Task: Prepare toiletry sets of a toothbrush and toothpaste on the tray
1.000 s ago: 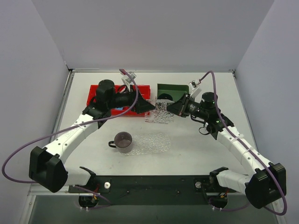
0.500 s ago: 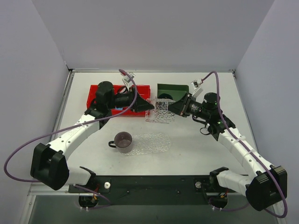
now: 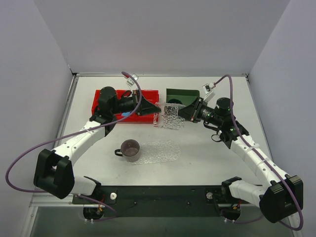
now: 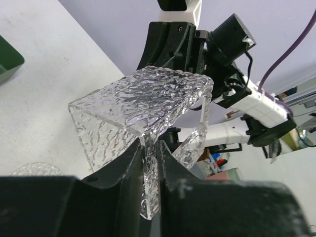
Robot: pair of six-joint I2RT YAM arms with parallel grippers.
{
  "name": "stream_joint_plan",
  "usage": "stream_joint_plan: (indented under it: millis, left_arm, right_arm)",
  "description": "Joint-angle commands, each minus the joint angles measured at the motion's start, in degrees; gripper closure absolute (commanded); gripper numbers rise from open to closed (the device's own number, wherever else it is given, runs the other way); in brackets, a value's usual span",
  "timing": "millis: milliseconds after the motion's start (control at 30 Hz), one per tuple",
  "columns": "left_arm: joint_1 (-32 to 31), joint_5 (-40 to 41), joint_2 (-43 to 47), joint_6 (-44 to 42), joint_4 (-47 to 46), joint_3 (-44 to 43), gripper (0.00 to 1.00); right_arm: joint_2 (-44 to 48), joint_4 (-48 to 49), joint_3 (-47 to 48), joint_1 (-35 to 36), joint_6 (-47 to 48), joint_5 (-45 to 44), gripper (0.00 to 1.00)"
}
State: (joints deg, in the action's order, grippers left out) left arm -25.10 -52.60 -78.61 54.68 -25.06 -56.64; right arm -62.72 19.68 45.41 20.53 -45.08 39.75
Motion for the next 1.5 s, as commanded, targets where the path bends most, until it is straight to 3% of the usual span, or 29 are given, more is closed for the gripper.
stream_joint_plan:
  millis: [0, 133, 300, 533, 667, 900, 1000, 1033, 1300, 1467]
  left_arm:
    - [0.49, -2.33, 0.83, 3.33, -7.11, 0.39, 0.82]
    - [0.49, -2.77, 0.56, 3.42, -6.93, 0.22, 1.0]
    - [0.49, -2.25, 1.0, 3.07, -7.02, 0.66, 1.0]
    - [0.58, 0.65, 1.18, 4.03, -7.55, 2.85, 1.0]
    - [1.11, 1.44, 0.56, 6.05, -11.05, 4.52, 1.0]
    - [1.55, 3.98, 0.65, 7.02, -12.91, 5.84, 1.0]
    - [1.55, 5.84, 1.35, 6.67, -11.95, 6.98, 1.0]
    - [1.55, 7.06, 1.61, 6.67, -11.07, 7.51, 1.0]
    - [1.28, 12.78, 4.6, 3.34, -1.33, 8.39, 1.0]
    - [0.67, 14.8, 5.57, -0.88, 5.71, 6.82, 1.0]
  right_arm:
    - [-0.56, 6.42, 1.09, -0.49, -0.8, 1.47, 1.0]
    - [-0.74, 3.7, 1.61, -0.41, 1.13, -0.19, 1.0]
    - [-1.18, 0.71, 1.79, -0.32, 2.54, -2.13, 0.99]
    - [2.59, -7.81, 1.18, 0.03, 5.53, -11.44, 0.68]
    - [4.44, -10.88, 0.56, 0.03, 6.23, -14.6, 0.61]
    - [10.24, -17.57, -2.16, 1.61, 6.49, -21.37, 0.56]
    - [14.63, -23.79, -0.95, 7.66, 7.2, -28.65, 0.55]
    - [14.99, -29.12, 0.2, 9.59, 6.15, -35.55, 0.55]
    - [11.4, -36.55, 6.87, 25.23, 2.63, -46.15, 0.6]
    - [5.95, -38.14, 11.01, 26.31, 2.89, -47.49, 0.6]
